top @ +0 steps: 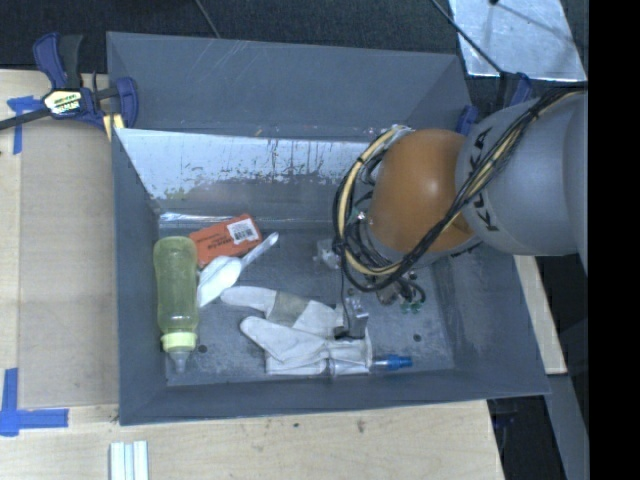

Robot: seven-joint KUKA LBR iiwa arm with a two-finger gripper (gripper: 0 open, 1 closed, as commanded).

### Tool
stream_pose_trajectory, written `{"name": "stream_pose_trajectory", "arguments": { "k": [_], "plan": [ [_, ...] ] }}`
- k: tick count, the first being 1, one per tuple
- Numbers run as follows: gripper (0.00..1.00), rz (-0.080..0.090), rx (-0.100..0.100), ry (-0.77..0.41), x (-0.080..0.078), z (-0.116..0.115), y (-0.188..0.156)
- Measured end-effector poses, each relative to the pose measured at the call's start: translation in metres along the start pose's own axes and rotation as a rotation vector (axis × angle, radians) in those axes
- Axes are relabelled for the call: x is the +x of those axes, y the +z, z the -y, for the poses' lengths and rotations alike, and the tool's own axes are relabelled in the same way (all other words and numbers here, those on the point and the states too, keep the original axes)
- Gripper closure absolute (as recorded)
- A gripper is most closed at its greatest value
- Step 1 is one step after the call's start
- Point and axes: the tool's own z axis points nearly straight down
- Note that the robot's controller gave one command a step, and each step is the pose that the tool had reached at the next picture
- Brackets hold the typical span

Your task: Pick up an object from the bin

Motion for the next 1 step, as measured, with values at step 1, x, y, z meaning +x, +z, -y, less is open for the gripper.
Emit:
{"name": "stream_pose_trajectory", "arguments": {
  "k": [1],
  "plan": [
    [1.00, 0.006, 0.001, -0.172, 0.0178, -0.0089, 0.0254]
  ]
}}
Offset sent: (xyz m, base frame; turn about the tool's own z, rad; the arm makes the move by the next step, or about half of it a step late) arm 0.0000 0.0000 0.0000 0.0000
